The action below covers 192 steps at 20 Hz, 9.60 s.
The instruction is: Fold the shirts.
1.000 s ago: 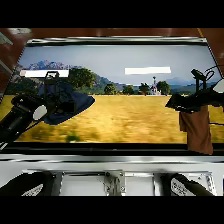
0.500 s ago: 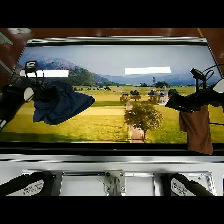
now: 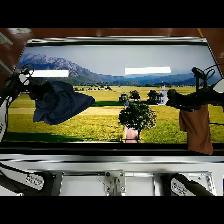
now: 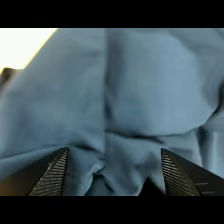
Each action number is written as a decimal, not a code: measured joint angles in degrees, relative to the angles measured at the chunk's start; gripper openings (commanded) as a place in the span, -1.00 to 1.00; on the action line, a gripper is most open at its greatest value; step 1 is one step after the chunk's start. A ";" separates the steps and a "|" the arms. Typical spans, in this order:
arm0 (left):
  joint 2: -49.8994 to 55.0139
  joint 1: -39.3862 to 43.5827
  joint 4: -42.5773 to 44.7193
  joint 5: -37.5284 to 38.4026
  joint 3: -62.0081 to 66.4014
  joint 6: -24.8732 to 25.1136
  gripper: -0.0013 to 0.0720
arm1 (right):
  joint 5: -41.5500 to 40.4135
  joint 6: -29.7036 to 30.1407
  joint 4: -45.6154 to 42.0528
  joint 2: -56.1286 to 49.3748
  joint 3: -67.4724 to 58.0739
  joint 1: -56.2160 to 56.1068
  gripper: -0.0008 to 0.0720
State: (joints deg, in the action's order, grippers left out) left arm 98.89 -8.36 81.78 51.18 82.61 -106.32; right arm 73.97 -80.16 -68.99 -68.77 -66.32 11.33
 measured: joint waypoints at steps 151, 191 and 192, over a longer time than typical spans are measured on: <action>-12.31 20.31 -27.32 30.10 -19.37 22.97 0.98 | 6.51 -8.83 -4.52 -15.21 -8.20 -21.07 -0.80; -46.53 0.70 -42.69 -1.64 32.09 35.10 -0.87 | -14.64 -9.01 -2.54 28.68 -22.84 -21.29 -0.80; -46.66 0.52 -41.40 -2.60 33.18 34.99 -0.87 | -12.61 -9.92 -2.51 29.90 -22.95 -21.29 -0.80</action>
State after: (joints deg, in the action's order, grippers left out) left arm 52.23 -7.84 40.38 48.58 115.79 -71.33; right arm 61.36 -90.08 -71.50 -38.87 -89.27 -9.96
